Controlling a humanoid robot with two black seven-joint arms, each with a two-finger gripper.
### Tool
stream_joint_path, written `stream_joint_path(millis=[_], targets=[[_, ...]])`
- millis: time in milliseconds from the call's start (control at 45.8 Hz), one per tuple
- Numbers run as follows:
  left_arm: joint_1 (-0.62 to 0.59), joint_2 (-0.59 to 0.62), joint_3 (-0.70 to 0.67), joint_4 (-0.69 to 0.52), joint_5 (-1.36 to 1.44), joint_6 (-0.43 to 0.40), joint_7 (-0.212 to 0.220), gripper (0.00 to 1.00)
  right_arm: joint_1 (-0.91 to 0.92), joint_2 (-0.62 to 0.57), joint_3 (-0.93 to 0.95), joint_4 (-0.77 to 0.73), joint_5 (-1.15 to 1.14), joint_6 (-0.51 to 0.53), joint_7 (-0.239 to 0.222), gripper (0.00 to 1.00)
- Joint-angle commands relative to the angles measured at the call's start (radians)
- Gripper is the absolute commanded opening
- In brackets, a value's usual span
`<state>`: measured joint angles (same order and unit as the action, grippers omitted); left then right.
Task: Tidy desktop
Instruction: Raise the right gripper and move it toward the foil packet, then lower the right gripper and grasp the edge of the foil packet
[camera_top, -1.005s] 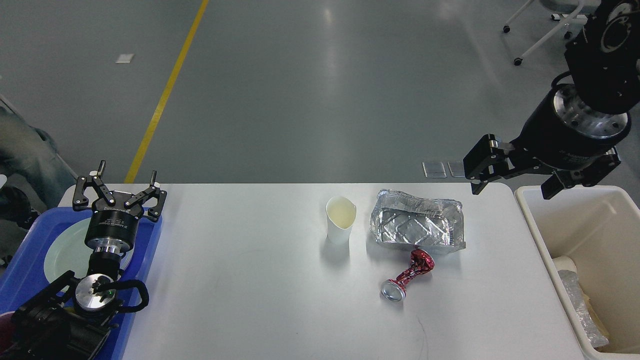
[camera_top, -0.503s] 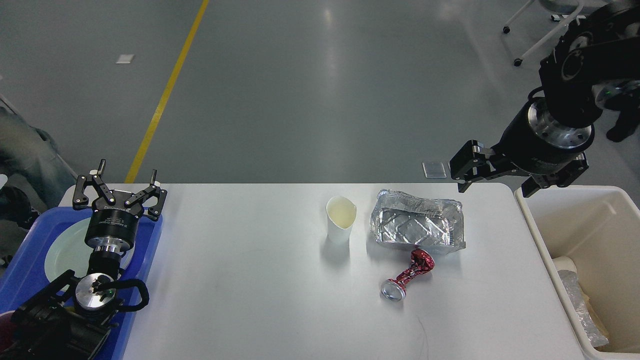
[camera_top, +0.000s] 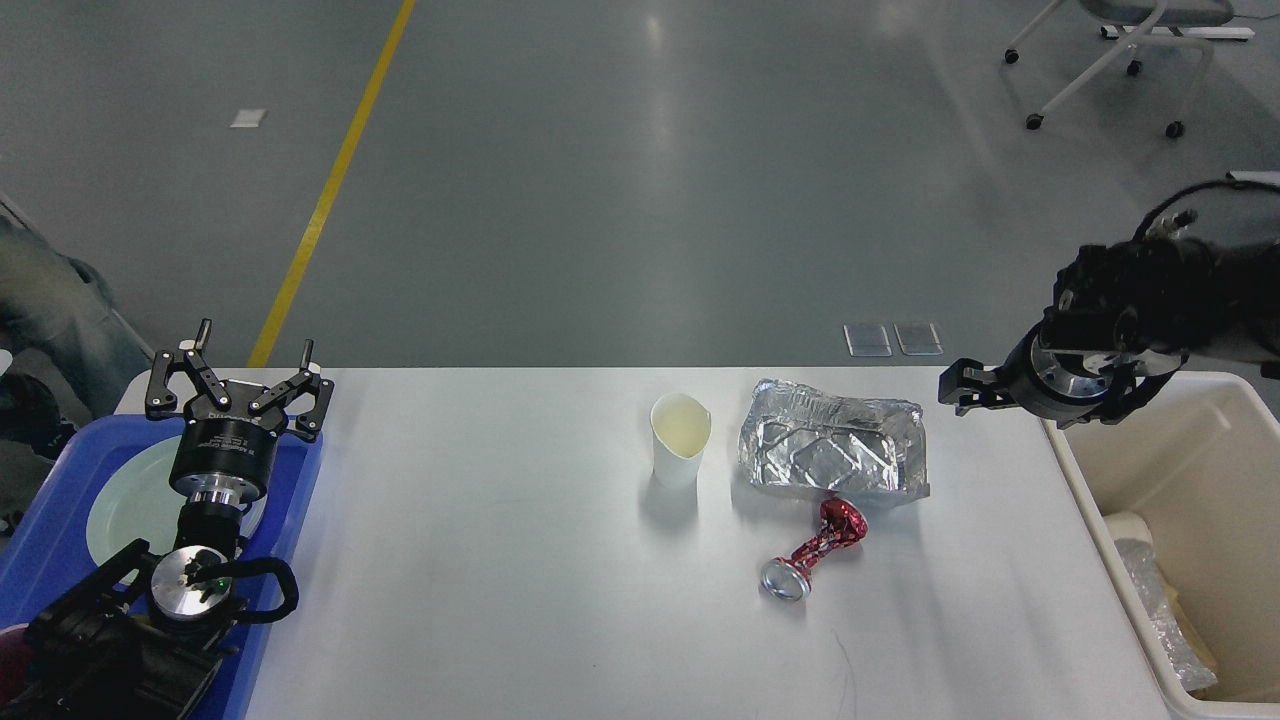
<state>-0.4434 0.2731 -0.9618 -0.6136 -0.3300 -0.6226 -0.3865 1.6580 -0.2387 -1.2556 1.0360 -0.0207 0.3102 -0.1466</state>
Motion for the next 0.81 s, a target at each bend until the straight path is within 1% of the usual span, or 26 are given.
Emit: stream_joint_path(millis=[0, 66, 219, 371, 393, 415, 437, 503, 634, 721, 787], targets=[[0.0, 0.0, 0.0, 0.0, 0.0, 0.0, 0.0, 0.96, -0.067, 0.001, 0.05, -0.045, -0.01, 0.0, 0.022, 1.0], [0.0, 0.0, 0.0, 0.0, 0.0, 0.0, 0.0, 0.96, -0.104, 0.004, 0.062, -0.086, -0.018, -0.005, 0.022, 1.0], [0.0, 0.0, 0.0, 0.0, 0.0, 0.0, 0.0, 0.96, -0.24, 0.061, 0.087, -0.234, -0.018, -0.005, 0.024, 1.0], [0.0, 0.0, 0.0, 0.0, -0.001, 0.0, 0.0, 0.96, -0.332, 0.064, 0.182, -0.324, -0.018, -0.025, 0.022, 1.0], [0.0, 0.0, 0.0, 0.0, 0.0, 0.0, 0.0, 0.96, -0.348, 0.064, 0.198, -0.342, -0.018, -0.036, 0.022, 1.0], [0.0, 0.0, 0.0, 0.0, 0.0, 0.0, 0.0, 0.96, -0.389, 0.07, 0.223, -0.385, -0.018, -0.081, 0.016, 1.0], [0.0, 0.0, 0.0, 0.0, 0.0, 0.0, 0.0, 0.96, -0.405, 0.079, 0.226, -0.399, -0.018, -0.103, 0.015, 1.0], [0.0, 0.0, 0.0, 0.0, 0.0, 0.0, 0.0, 0.96, -0.435, 0.104, 0.234, -0.413, -0.018, -0.163, 0.015, 1.0], [0.0, 0.0, 0.0, 0.0, 0.0, 0.0, 0.0, 0.96, -0.494, 0.113, 0.232, -0.448, -0.019, -0.267, 0.013, 1.0], [0.0, 0.0, 0.0, 0.0, -0.001, 0.0, 0.0, 0.96, -0.546, 0.128, 0.234, -0.507, -0.019, -0.302, 0.013, 1.0], [0.0, 0.0, 0.0, 0.0, 0.0, 0.001, 0.0, 0.96, -0.575, 0.134, 0.239, -0.542, -0.018, -0.306, 0.013, 1.0]])
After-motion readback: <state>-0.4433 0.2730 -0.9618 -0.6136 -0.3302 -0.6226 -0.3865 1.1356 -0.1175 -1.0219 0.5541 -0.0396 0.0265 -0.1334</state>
